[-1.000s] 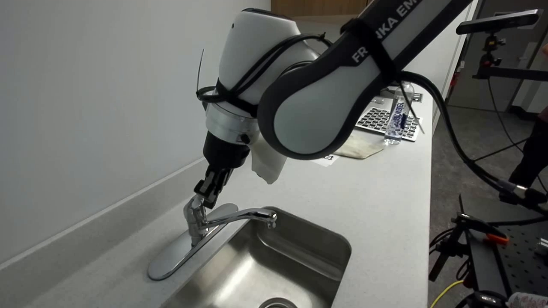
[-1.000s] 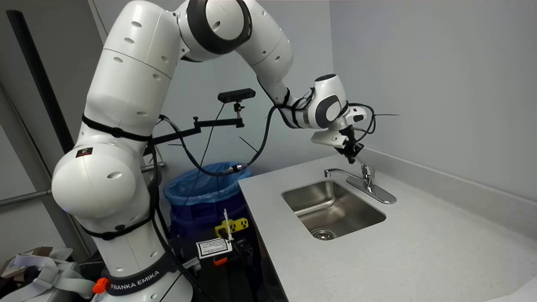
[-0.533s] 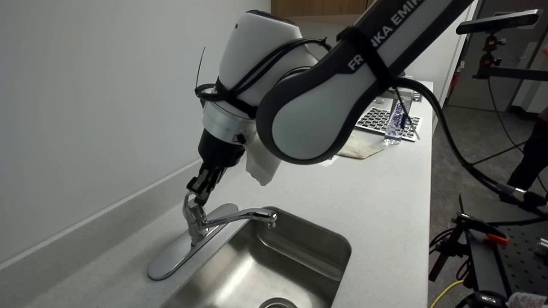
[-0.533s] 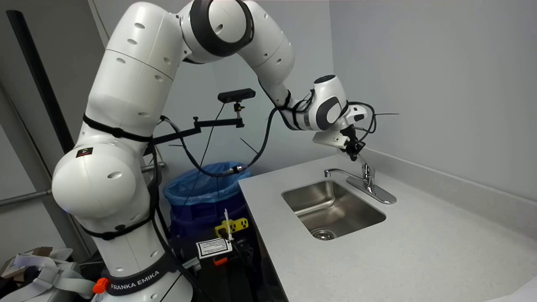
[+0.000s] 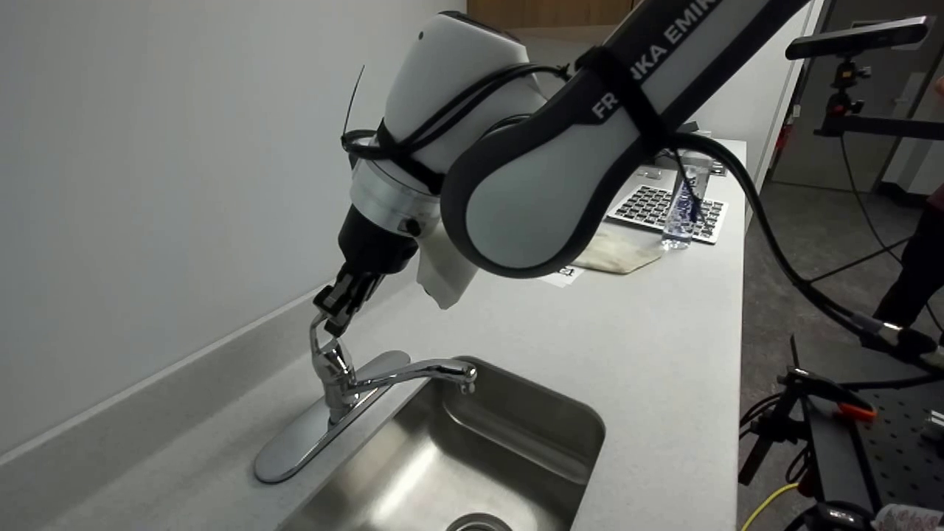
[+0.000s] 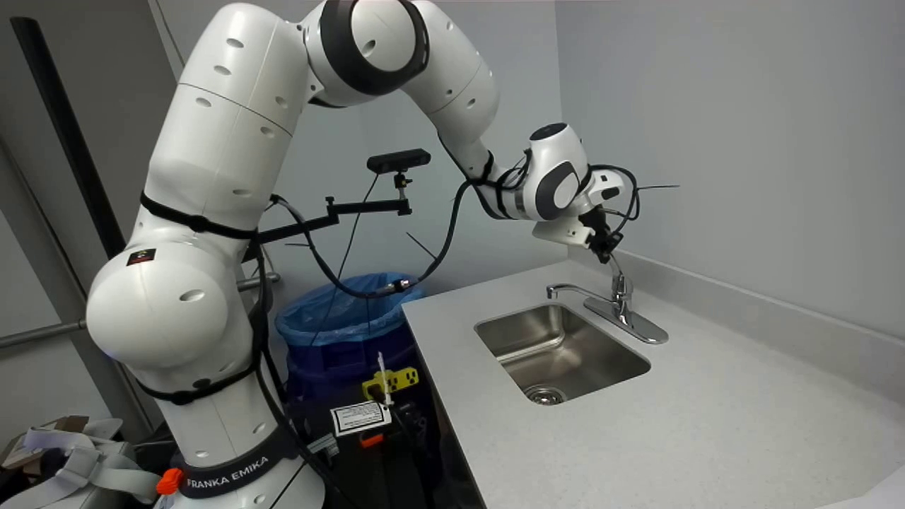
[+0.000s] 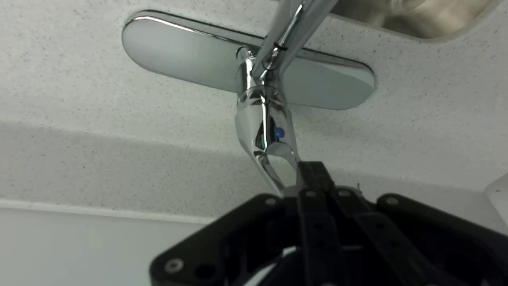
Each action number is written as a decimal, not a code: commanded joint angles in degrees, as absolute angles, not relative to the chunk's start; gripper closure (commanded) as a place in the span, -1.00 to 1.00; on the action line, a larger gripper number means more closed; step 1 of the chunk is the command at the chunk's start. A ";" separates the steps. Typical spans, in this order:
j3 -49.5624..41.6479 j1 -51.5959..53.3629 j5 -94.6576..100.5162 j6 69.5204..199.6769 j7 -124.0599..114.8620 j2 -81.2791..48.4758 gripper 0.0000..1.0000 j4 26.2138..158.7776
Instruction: Turn the faucet to the left and then lift the handle
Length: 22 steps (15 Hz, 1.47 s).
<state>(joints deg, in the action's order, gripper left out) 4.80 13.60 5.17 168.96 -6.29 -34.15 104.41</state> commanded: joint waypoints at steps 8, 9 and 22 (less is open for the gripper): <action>7.06 10.57 -0.15 167.19 -4.93 -31.95 1.00 105.55; 7.05 10.32 -0.53 166.17 -4.96 -31.05 1.00 106.26; 10.05 2.89 -9.19 149.08 4.06 -15.04 1.00 116.07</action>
<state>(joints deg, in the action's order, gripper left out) 8.01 5.41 -5.15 152.02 -0.38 -20.36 111.78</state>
